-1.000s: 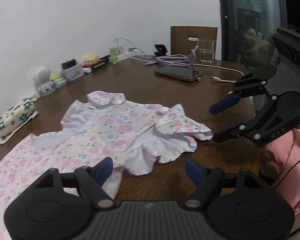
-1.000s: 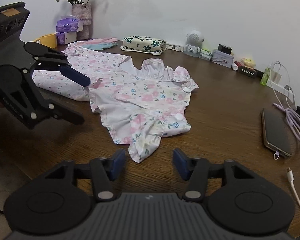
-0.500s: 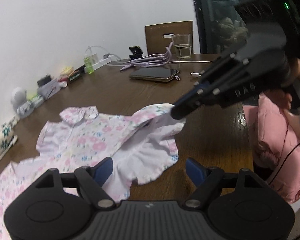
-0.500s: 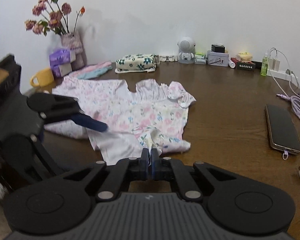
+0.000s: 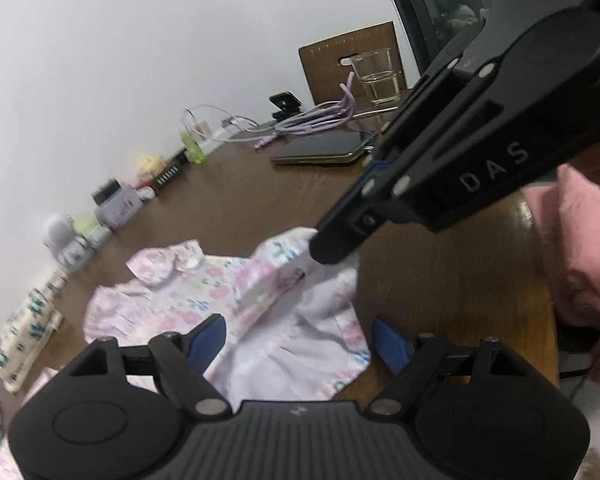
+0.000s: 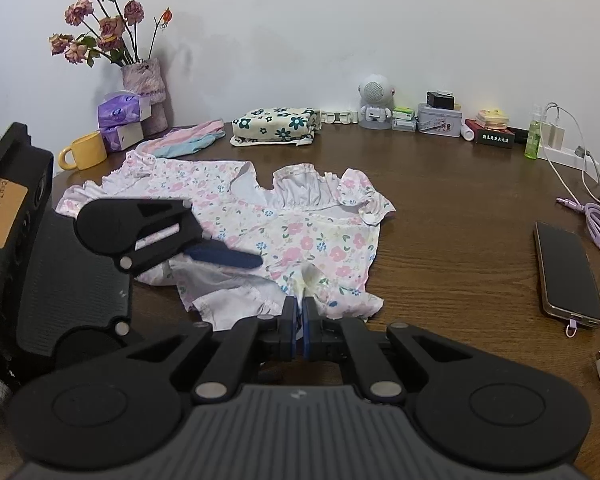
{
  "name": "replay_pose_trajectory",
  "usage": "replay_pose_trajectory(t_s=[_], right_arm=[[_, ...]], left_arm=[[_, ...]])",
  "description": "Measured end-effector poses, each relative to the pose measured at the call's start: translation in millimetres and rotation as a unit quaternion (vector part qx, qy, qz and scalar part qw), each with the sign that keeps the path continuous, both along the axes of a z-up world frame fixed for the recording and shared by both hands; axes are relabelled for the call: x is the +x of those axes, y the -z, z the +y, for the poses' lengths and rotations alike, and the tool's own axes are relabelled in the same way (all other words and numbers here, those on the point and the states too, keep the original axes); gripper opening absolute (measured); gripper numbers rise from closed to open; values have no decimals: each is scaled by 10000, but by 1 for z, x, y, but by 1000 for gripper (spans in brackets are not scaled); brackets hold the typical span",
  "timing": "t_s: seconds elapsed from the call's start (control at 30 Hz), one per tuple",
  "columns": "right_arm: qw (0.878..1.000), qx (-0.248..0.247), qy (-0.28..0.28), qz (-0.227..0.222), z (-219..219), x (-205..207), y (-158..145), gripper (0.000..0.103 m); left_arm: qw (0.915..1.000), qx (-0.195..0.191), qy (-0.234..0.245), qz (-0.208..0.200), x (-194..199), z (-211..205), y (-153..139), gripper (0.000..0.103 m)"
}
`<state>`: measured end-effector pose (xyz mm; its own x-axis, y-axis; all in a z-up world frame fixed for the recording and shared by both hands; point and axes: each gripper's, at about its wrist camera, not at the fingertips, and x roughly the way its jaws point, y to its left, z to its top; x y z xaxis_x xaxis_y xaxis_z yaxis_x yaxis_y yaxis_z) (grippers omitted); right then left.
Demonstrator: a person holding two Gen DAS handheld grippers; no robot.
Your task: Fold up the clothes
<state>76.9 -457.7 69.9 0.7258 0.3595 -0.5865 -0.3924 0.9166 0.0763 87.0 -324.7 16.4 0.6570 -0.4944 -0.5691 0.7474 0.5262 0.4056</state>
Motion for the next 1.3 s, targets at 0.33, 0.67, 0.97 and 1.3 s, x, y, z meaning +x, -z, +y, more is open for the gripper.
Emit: replay_pose_trajectory(t_s=[0.33,0.67,0.97,1.3], right_arm=[[9999,-57,-109,65,0,-4,3,5],[9926,-973,-615,-397,7,0,9,37],[9710,-1895,-1189,-846,15,11,15,37],[9556,-1988,-2092,-595,16,51,13,43]], left_arm=[[9969,331,485,-532,-1,-10,3,62],[9962,-178,603,610,33,1,-11,15],[9668,-1217,322,2226,95,25,-34,15],[9476,-1425,255,2848,125,30,-34,15]])
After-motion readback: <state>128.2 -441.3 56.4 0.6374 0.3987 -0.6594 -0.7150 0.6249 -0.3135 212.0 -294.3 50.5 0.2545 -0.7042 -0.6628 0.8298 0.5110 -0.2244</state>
